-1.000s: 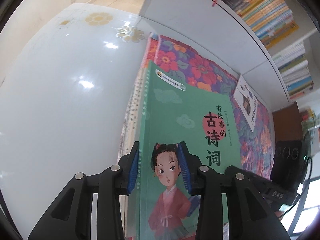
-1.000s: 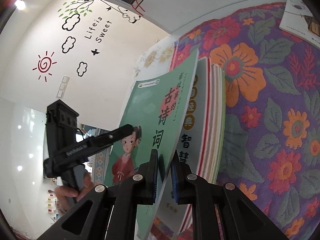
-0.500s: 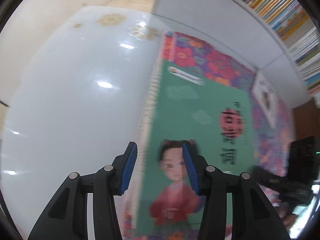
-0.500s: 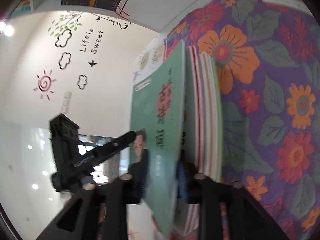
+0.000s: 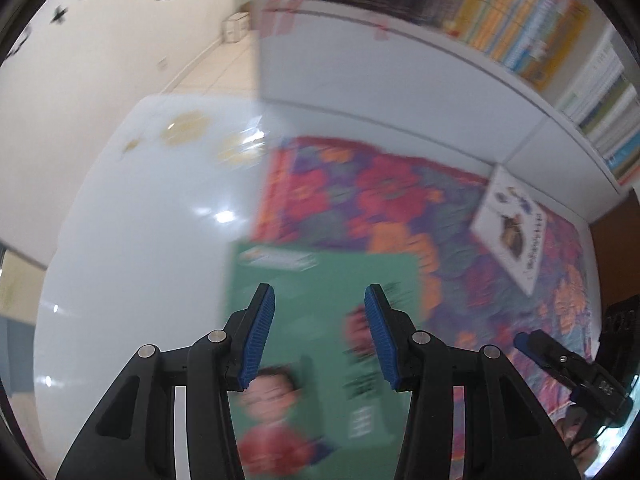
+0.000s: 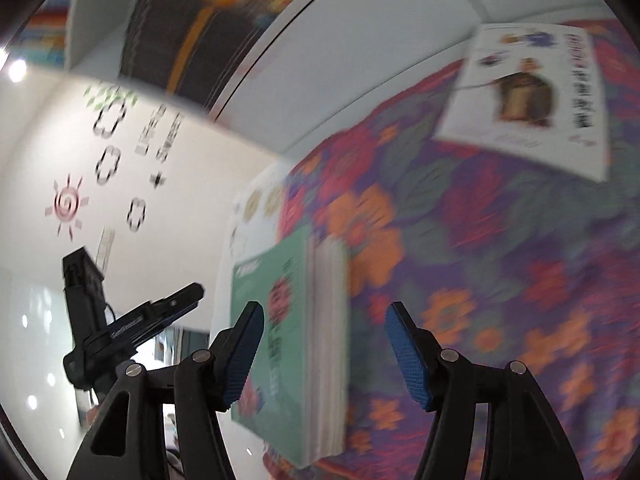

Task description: Organize books

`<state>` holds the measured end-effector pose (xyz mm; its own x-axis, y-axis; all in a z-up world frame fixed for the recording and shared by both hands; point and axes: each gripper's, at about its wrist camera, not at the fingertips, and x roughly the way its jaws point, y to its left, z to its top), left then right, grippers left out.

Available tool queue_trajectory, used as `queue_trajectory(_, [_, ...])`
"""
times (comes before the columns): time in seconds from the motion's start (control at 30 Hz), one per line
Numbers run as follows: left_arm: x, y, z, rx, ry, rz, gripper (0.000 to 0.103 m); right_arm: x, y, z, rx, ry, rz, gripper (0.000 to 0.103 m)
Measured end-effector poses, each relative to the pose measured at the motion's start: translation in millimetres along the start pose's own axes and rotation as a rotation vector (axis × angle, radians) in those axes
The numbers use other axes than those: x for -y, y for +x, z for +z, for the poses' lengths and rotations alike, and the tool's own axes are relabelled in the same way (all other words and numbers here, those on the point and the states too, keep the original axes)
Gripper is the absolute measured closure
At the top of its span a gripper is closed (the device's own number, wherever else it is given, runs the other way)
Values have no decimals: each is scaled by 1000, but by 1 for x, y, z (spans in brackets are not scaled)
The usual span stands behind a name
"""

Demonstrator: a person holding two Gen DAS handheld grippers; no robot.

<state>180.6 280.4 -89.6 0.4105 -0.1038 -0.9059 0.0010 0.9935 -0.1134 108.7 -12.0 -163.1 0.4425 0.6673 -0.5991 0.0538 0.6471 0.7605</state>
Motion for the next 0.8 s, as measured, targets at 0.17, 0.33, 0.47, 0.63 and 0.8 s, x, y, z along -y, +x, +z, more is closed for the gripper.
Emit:
queue_trajectory(0.17, [85, 27, 40, -4, 86, -120, 54, 57, -44, 26, 94, 97, -44, 41])
queue_trajectory(0.33, [167, 87, 61, -62, 144, -290, 54, 100, -71, 54, 106, 138, -111, 41])
queue_trajectory(0.47, [204, 133, 63, -91, 152, -300, 54, 127, -80, 76, 123, 125, -140, 41])
queue_trajectory(0.63, [216, 177, 67, -118, 119, -258, 55, 156, -67, 95, 107, 126, -156, 42])
queue_trajectory(0.8, [218, 189, 72, -82, 109, -214, 54, 171, -58, 103, 108, 120, -120, 41])
